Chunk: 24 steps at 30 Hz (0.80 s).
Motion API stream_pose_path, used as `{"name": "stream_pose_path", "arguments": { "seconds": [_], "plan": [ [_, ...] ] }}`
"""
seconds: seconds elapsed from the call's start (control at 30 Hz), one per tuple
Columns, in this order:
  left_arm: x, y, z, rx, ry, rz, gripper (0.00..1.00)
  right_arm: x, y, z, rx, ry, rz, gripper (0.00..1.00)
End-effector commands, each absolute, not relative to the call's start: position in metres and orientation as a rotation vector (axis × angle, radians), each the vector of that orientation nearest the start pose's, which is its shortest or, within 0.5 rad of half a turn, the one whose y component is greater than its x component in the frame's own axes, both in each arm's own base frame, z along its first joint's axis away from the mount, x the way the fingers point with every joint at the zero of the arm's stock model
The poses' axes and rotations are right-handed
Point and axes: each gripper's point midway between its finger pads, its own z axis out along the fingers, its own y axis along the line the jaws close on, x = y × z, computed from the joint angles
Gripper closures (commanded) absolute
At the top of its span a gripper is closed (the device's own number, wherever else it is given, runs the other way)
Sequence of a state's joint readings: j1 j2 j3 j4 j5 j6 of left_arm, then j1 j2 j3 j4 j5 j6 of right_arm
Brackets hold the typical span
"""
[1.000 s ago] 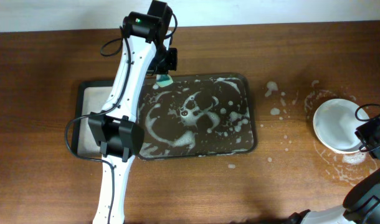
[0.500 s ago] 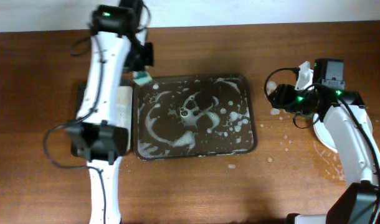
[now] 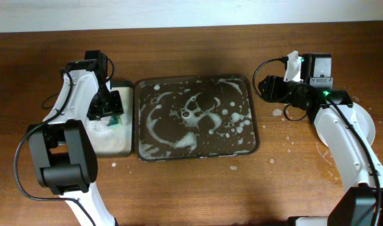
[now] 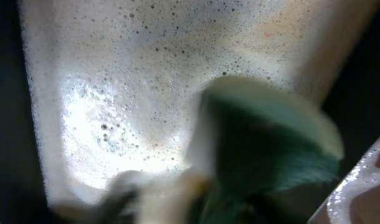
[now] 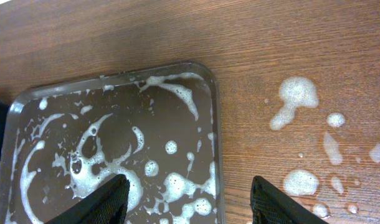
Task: Clean dirty plates on tray and stack at the side
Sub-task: 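Return the sponge to the small grey tray with the left gripper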
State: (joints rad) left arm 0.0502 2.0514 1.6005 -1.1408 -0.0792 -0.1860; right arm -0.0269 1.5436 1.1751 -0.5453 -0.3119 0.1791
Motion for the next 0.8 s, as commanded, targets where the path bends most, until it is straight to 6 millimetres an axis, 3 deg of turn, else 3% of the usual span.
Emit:
{"name": "stream_pose_path", "arguments": {
  "seconds": [0.0,0.03,0.1,0.23,0.3,0.33,0.47,0.5,0.53,0.63,0.77],
  "plan": [
    [0.386,0.032,0.058,-0.38,3.108,0.111,0.01,0.411,0.044,0.164,0.101,2.458,0.44,0.37],
    [0.39,0.032,0.067,-0.379,3.092,0.108,0.01,0.41,0.044,0.164,0.102,2.459,0.441,0.37],
    [0.406,0.033,0.116,-0.371,2.993,0.095,0.01,0.409,0.044,0.162,0.103,2.467,0.441,0.37],
    [0.42,0.034,0.241,-0.349,2.68,0.056,0.01,0.4,0.045,0.169,0.101,2.488,0.445,0.37],
    [0.411,0.034,0.281,-0.342,2.573,0.046,0.01,0.396,0.043,0.202,0.039,2.453,0.415,0.36],
    [0.405,0.034,0.293,-0.339,2.542,0.043,0.01,0.393,0.041,0.237,-0.007,2.399,0.383,0.36],
    [0.403,0.033,0.296,-0.339,2.536,0.043,0.01,0.367,0.031,0.334,-0.01,2.235,0.291,0.32],
    [0.403,0.033,0.296,-0.339,2.536,0.043,0.01,0.357,0.032,0.35,-0.014,2.208,0.289,0.25],
    [0.403,0.033,0.296,-0.338,2.536,0.043,0.01,0.343,0.032,0.362,-0.016,2.192,0.288,0.02],
    [0.403,0.033,0.296,-0.339,2.536,0.043,0.01,0.297,0.033,0.38,-0.02,2.169,0.286,0.02],
    [0.403,0.033,0.296,-0.339,2.536,0.043,0.01,0.283,0.022,0.376,0.011,2.192,0.209,0.02]
  ]
}}
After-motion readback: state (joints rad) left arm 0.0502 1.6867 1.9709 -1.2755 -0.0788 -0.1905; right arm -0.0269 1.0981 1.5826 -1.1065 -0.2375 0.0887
